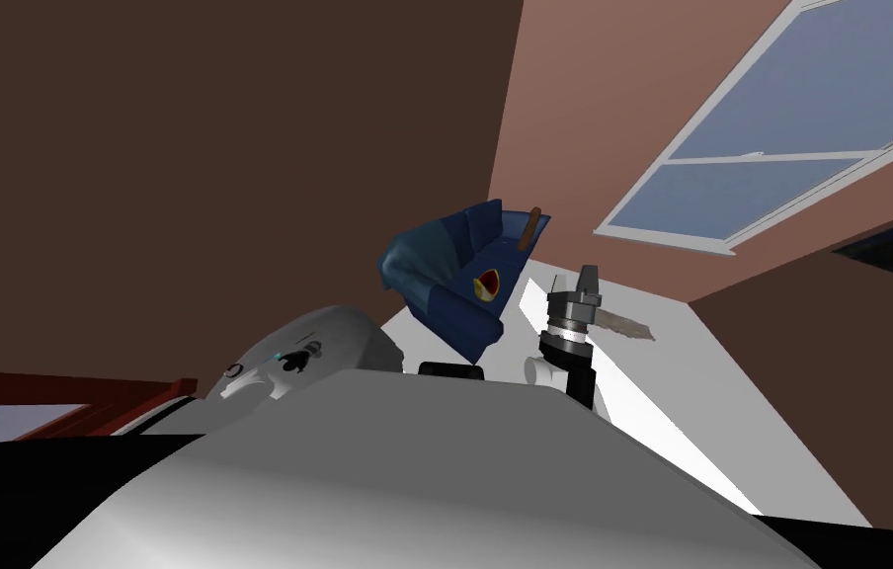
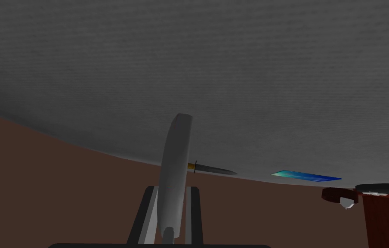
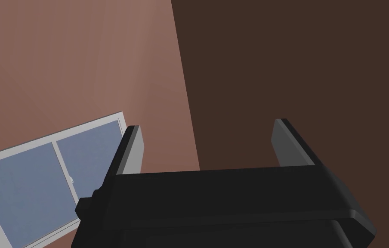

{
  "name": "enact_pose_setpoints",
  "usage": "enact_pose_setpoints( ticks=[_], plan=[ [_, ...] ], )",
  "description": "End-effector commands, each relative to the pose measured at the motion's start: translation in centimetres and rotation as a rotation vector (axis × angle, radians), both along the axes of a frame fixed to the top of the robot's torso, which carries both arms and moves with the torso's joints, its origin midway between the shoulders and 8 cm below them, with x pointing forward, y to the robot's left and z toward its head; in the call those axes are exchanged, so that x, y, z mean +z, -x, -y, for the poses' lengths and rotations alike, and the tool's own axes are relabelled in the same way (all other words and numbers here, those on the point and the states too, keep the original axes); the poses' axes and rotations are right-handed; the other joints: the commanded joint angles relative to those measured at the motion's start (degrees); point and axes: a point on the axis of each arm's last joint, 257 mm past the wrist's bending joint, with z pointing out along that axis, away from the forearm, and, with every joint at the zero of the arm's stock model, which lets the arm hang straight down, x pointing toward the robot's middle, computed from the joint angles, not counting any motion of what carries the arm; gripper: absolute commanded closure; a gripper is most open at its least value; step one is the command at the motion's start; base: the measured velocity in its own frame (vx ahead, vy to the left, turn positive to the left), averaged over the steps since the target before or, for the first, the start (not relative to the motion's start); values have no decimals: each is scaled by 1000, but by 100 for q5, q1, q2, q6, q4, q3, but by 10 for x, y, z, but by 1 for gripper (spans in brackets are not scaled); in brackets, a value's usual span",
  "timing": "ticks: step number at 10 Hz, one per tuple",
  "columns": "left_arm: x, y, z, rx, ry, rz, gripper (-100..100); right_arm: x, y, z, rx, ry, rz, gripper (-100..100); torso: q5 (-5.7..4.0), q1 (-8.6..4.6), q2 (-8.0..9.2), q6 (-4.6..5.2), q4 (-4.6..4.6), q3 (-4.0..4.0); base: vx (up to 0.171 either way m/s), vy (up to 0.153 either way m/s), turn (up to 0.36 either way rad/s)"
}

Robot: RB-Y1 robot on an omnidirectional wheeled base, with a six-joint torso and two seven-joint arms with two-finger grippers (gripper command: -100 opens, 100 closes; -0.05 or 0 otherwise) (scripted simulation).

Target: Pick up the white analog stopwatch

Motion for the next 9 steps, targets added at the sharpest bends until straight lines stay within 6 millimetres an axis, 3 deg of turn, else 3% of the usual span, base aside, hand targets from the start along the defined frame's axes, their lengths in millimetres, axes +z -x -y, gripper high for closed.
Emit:
enact_pose_setpoints(
  ticks=[1, 3, 5, 7, 8, 9],
  plan=[
    [-1, -19, 11, -19, -3, -3, 100, 0, 0, 0, 0, 0, 0, 0, 0, 0, 0, 0, 0, 0, -18, 33, 164],
    [0, -25, 14, -26, -2, 5, 100, 0, 0, 0, 0, 0, 0, 0, 1, 6, 5, -5, 0, 3, -19, 19, 49],
    [1, -48, 28, -50, -5, 6, 100, 0, 0, 0, 0, 0, 0, 0, 0, 1, 3, 0, 2, 3, -23, 24, 117],
    [3, -89, 59, -102, -4, 10, 100, 0, 0, 0, 0, 0, 0, 0, 0, 5, 7, 1, 4, 5, -36, 52, 228],
    [3, -90, 59, -98, -6, 8, 100, 0, 0, 0, 0, 0, 0, 0, 4, 15, 13, -12, 1, 7, -29, 41, 95],
    [2, -104, 73, -120, -5, 3, 100, 0, 0, 0, 0, 0, 0, 0, 1, 10, 11, -1, 5, 7, -29, 45, 125]
  ],
)
